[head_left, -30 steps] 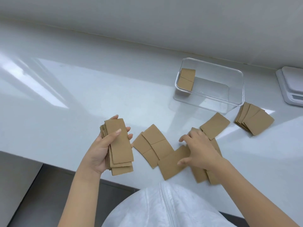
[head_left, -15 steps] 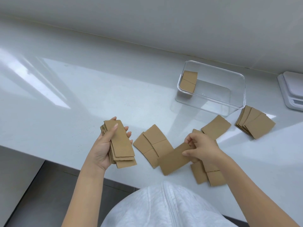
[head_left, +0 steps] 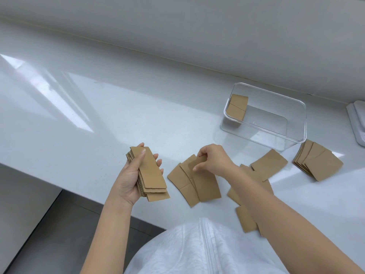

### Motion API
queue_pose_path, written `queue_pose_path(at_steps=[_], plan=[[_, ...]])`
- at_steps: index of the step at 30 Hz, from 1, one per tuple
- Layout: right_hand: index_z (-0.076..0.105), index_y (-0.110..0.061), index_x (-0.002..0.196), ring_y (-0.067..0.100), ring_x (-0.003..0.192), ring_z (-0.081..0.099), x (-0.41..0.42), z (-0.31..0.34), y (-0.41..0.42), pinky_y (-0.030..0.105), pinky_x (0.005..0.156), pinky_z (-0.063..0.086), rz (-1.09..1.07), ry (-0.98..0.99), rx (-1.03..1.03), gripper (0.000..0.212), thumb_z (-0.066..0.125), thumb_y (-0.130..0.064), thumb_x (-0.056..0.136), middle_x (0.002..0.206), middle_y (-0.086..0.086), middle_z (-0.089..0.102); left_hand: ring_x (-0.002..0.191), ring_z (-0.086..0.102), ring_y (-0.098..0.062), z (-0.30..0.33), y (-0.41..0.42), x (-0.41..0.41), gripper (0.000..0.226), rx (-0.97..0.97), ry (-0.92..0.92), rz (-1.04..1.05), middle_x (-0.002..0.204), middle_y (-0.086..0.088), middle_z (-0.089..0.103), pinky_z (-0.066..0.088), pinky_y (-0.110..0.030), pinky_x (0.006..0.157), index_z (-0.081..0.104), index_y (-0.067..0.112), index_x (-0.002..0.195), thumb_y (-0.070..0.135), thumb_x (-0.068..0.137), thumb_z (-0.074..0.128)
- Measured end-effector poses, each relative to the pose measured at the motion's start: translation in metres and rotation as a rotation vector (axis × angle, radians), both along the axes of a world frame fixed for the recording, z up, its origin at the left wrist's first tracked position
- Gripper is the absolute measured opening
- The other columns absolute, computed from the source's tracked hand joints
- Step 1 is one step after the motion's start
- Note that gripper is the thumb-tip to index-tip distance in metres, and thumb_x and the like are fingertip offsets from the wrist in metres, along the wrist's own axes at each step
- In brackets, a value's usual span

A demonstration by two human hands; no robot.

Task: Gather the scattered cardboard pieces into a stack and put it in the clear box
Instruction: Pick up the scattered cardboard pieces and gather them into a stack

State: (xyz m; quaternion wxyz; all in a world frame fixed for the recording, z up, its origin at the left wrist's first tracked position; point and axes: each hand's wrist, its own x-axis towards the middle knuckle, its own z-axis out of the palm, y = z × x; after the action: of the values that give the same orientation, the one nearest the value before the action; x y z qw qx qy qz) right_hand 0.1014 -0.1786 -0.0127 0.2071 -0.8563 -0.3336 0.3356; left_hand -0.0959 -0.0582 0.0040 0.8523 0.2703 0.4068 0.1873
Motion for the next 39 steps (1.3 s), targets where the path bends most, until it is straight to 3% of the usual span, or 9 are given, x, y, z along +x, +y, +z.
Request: queue_pose_path(at_steps=[5, 11, 13, 18, 22, 27, 32, 35, 39], plan=[[0.051, -0.009, 0.113, 0.031, 0.111, 0.044, -0.021, -0.014, 0.008, 0.037, 0.088, 0.045, 0.0, -0.159, -0.17, 0.045, 0.071, -0.033, 0.08, 0.117, 0.013, 0.046, 0.076, 0.071, -0.021, -0.001, 0.003, -0.002, 0.033, 0.01, 0.004, 0.016, 0.103, -0.012, 0.067, 0.059, -0.038, 0.066, 0.06, 0.032, 0.115, 0.026, 0.083, 0.062], [0.039, -0.009, 0.099, 0.027, 0.089, 0.049, -0.029, -0.014, 0.013, 0.031, 0.069, 0.037, -0.002, -0.13, -0.128, 0.023, 0.059, -0.009, 0.087, 0.096, 0.01, 0.047, 0.078, 0.07, -0.021, -0.001, 0.003, -0.001, 0.035, 0.02, 0.003, 0.02, 0.105, -0.012, 0.066, 0.059, -0.039, 0.069, 0.058, 0.031, 0.12, 0.024, 0.086, 0.06], [0.035, -0.012, 0.095, 0.024, 0.083, 0.045, -0.025, -0.013, 0.011, 0.028, 0.062, 0.035, -0.052, -0.097, -0.102, 0.025, 0.059, -0.006, 0.087, 0.095, 0.007, 0.047, 0.079, 0.07, -0.022, 0.0, 0.005, -0.001, 0.036, 0.026, 0.001, 0.026, 0.106, -0.013, 0.066, 0.059, -0.039, 0.07, 0.057, 0.031, 0.121, 0.024, 0.086, 0.06], [0.039, -0.013, 0.104, 0.022, 0.09, 0.045, -0.014, -0.007, 0.008, 0.029, 0.071, 0.037, -0.181, 0.067, -0.038, 0.035, 0.067, -0.012, 0.084, 0.102, 0.003, 0.043, 0.078, 0.07, -0.021, 0.001, 0.01, -0.003, 0.034, 0.033, 0.0, 0.044, 0.105, -0.012, 0.066, 0.059, -0.039, 0.069, 0.058, 0.031, 0.12, 0.023, 0.087, 0.06], [0.047, -0.014, 0.113, 0.018, 0.085, 0.047, -0.003, 0.006, 0.008, 0.025, 0.063, 0.041, -0.233, 0.165, 0.023, 0.039, 0.07, -0.014, 0.081, 0.105, 0.004, 0.044, 0.081, 0.067, -0.022, 0.0, 0.012, -0.006, 0.034, 0.03, 0.002, 0.055, 0.105, -0.012, 0.065, 0.059, -0.038, 0.069, 0.058, 0.031, 0.119, 0.023, 0.086, 0.06], [0.054, -0.015, 0.124, 0.024, 0.12, 0.047, -0.003, 0.014, 0.013, 0.03, 0.091, 0.043, -0.263, 0.212, 0.075, 0.048, 0.072, -0.015, 0.08, 0.129, 0.005, 0.046, 0.083, 0.068, -0.022, 0.0, 0.015, -0.011, 0.032, 0.036, 0.003, 0.076, 0.106, -0.012, 0.065, 0.059, -0.039, 0.071, 0.058, 0.031, 0.116, 0.023, 0.086, 0.06], [0.063, -0.018, 0.094, 0.019, 0.092, 0.057, -0.026, 0.005, 0.02, 0.027, 0.068, 0.046, -0.253, 0.25, 0.091, 0.029, 0.08, -0.017, 0.071, 0.107, 0.004, 0.058, 0.079, 0.07, -0.021, -0.001, 0.015, -0.015, 0.03, 0.042, 0.009, 0.093, 0.105, -0.012, 0.066, 0.058, -0.04, 0.072, 0.059, 0.032, 0.115, 0.024, 0.086, 0.06], [0.061, -0.015, 0.086, 0.02, 0.09, 0.058, -0.038, -0.003, 0.024, 0.026, 0.067, 0.048, -0.202, 0.18, 0.093, 0.027, 0.082, -0.019, 0.069, 0.098, 0.003, 0.059, 0.077, 0.07, -0.02, -0.002, 0.015, -0.018, 0.03, 0.036, 0.007, 0.099, 0.105, -0.011, 0.066, 0.058, -0.041, 0.073, 0.059, 0.032, 0.114, 0.024, 0.085, 0.06], [0.057, -0.013, 0.105, 0.028, 0.11, 0.041, -0.053, -0.016, 0.025, 0.033, 0.086, 0.039, -0.101, -0.264, -0.146, 0.041, 0.072, -0.039, 0.077, 0.114, 0.008, 0.045, 0.078, 0.07, -0.021, -0.004, 0.014, -0.021, 0.029, 0.033, 0.012, 0.106, 0.105, -0.011, 0.066, 0.059, -0.04, 0.072, 0.059, 0.032, 0.114, 0.023, 0.087, 0.059]])
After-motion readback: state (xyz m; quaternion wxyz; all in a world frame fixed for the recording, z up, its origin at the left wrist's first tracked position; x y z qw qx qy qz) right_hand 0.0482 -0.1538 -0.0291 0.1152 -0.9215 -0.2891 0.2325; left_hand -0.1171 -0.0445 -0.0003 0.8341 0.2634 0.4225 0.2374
